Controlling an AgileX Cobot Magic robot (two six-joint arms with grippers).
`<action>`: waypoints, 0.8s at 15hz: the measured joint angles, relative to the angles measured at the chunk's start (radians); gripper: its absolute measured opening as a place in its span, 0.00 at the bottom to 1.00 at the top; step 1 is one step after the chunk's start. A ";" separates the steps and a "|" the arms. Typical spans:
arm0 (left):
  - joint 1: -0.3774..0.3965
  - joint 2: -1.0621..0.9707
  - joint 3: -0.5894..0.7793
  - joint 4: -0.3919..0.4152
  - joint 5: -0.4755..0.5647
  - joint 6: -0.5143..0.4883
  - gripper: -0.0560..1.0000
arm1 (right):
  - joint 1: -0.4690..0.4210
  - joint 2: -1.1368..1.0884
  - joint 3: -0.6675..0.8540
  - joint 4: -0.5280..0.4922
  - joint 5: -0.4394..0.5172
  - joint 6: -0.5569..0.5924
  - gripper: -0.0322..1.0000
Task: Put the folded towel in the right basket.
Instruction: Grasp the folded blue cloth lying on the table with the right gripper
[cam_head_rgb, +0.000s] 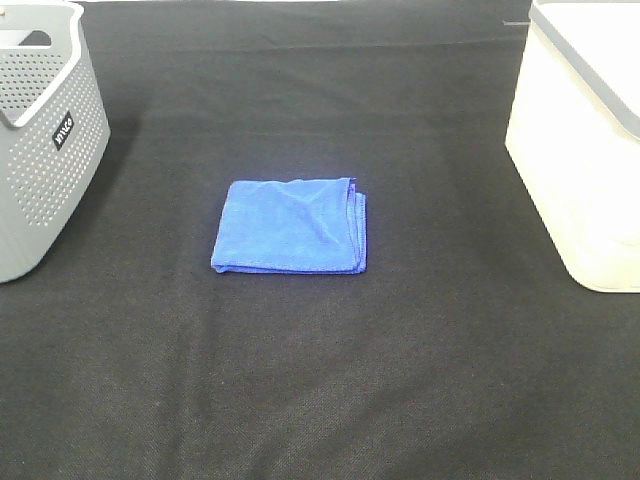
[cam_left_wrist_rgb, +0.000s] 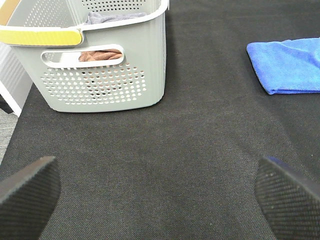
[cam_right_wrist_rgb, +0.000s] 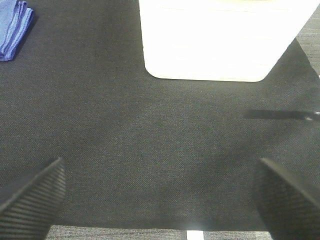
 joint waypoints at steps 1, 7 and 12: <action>0.000 0.000 0.000 0.000 0.000 0.000 0.99 | 0.000 0.000 0.000 0.000 0.000 0.000 0.98; 0.000 0.000 0.000 0.000 0.000 0.000 0.99 | 0.000 0.000 0.000 0.000 0.000 0.000 0.98; 0.000 0.000 0.000 0.000 0.000 0.000 0.99 | 0.000 0.000 0.000 0.000 0.000 0.000 0.98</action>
